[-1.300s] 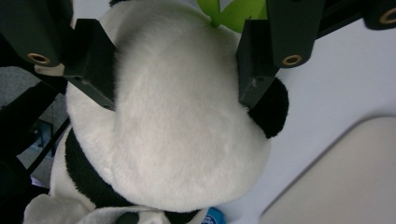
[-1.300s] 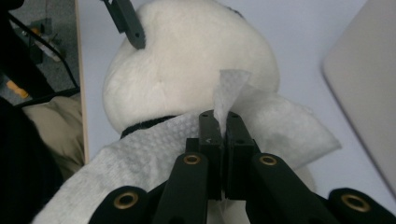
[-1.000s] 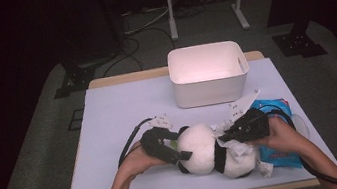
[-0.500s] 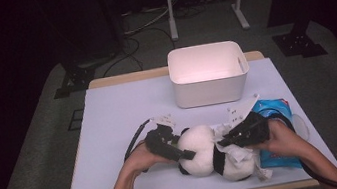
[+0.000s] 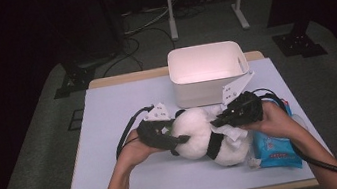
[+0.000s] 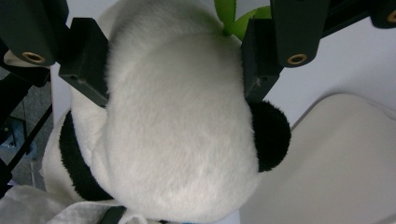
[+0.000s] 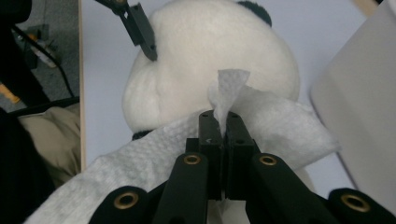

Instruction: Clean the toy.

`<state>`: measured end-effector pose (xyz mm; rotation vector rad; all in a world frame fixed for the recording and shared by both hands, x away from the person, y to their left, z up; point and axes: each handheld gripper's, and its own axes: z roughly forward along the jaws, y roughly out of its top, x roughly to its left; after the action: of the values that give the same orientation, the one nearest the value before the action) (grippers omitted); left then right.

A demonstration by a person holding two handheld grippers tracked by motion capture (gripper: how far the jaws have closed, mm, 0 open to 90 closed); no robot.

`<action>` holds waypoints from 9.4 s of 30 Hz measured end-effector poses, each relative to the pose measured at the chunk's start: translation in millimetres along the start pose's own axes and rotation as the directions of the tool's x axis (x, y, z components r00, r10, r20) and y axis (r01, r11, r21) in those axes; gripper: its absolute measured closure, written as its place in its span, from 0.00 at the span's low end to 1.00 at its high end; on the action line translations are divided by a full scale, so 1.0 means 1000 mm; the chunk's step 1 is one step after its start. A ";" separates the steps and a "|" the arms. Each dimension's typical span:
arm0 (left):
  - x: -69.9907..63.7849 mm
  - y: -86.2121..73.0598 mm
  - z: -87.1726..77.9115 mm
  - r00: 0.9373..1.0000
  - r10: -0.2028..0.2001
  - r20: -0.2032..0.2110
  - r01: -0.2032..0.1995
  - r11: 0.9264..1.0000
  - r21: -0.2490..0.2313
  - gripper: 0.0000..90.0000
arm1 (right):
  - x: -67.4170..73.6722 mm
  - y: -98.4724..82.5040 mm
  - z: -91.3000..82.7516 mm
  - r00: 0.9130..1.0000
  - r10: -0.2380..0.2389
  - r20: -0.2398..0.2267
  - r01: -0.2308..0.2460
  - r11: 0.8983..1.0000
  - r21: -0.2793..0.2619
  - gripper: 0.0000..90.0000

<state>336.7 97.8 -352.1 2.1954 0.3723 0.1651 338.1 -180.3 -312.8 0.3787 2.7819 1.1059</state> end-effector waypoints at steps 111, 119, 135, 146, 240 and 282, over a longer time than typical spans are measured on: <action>-0.014 -0.023 -0.006 0.995 -0.037 0.091 0.036 0.999 0.015 0.32 | 0.016 -0.005 -0.007 0.998 0.008 -0.058 -0.005 0.999 0.039 0.97; -0.012 -0.024 -0.007 0.995 -0.038 0.093 0.037 0.999 0.022 0.32 | 0.012 -0.024 -0.023 0.999 0.039 -0.035 -0.038 0.999 0.022 0.97; -0.008 -0.029 -0.007 0.994 -0.049 0.098 0.046 0.998 0.031 0.32 | 0.004 -0.071 -0.036 0.988 0.155 -0.007 -0.155 0.988 -0.017 0.97; -0.010 -0.028 -0.008 0.995 -0.038 0.093 0.035 0.999 0.033 0.32 | -0.014 -0.068 -0.037 0.983 0.184 0.024 -0.184 0.983 -0.007 0.97; -0.009 -0.027 -0.009 0.993 -0.065 0.098 0.067 0.998 -0.017 0.34 | 0.016 0.007 0.002 0.996 -0.002 -0.086 0.006 0.999 0.047 0.97; -0.012 -0.025 -0.009 0.995 -0.043 0.089 0.045 0.999 -0.015 0.34 | 0.012 0.068 0.025 0.992 -0.075 -0.105 0.084 0.993 0.088 0.97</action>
<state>318.3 115.4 -366.3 2.1677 0.3676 0.0458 344.1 -113.0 -284.4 0.2239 2.9162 1.0089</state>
